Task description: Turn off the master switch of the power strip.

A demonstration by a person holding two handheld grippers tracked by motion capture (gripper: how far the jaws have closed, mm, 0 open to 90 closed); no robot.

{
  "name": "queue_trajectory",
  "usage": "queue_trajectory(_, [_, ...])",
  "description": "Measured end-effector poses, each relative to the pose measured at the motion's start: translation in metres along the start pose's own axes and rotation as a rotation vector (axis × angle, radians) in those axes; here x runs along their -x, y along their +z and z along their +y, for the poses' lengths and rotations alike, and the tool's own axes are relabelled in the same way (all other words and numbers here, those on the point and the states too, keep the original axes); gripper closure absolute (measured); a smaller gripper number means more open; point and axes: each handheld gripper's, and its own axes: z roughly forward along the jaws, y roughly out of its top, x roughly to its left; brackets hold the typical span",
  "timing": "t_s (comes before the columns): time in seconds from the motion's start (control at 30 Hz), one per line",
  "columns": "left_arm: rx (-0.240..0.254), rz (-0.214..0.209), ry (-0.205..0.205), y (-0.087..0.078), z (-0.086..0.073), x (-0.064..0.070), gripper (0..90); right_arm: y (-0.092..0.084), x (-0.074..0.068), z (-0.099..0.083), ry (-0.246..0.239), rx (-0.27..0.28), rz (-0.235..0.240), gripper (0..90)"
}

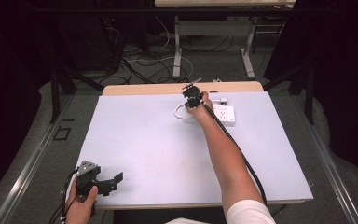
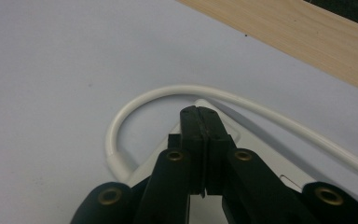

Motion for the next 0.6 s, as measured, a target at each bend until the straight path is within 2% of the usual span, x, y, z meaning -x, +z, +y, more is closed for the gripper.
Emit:
queue_trajectory(0.2, [0.008, 0.001, 0.003, 0.0001, -0.0004, 0.0005, 0.5, 0.0027, 0.0011, -0.0046, -0.005, 0.041, 0.0, 90.0])
queue_trajectory(0.27, [0.008, 0.001, 0.004, 0.0002, -0.0003, 0.0005, 0.5, 0.0025, 0.0023, -0.0057, 0.012, 0.049, 0.01, 90.0])
queue_trajectory(0.3, [0.009, 0.002, 0.003, 0.0002, -0.0002, 0.0007, 0.5, 0.0017, 0.0031, -0.0063, 0.036, 0.041, 0.014, 90.0])
queue_trajectory(0.33, [0.004, 0.0, 0.001, -0.0003, 0.0, 0.001, 0.5, 0.0017, 0.0031, -0.0063, 0.036, 0.041, 0.014, 90.0])
queue_trajectory(0.37, [0.003, 0.001, 0.003, -0.0007, 0.0002, 0.0012, 0.5, 0.0035, 0.0047, -0.0082, 0.081, 0.066, 0.037, 90.0])
queue_trajectory(0.43, [0.004, 0.002, 0.005, -0.0015, 0.0004, 0.0012, 0.5, 0.0018, 0.0055, -0.0081, 0.098, 0.044, 0.04, 90.0])
queue_trajectory(0.47, [0.004, 0.002, 0.005, -0.0017, 0.0003, 0.0009, 0.5, 0.0021, 0.0068, -0.009, 0.106, 0.051, 0.043, 90.0])
queue_trajectory(0.57, [-0.004, 0.0, 0.005, -0.0016, -0.0002, -0.0001, 0.5, 0.0019, 0.0066, -0.0089, 0.107, 0.058, 0.047, 90.0])
queue_trajectory(0.6, [0.01, 0.004, 0.0, 0.0, -0.0009, 0.0005, 0.5, -0.001, 0.0057, -0.0075, 0.074, 0.062, 0.03, 89.8])
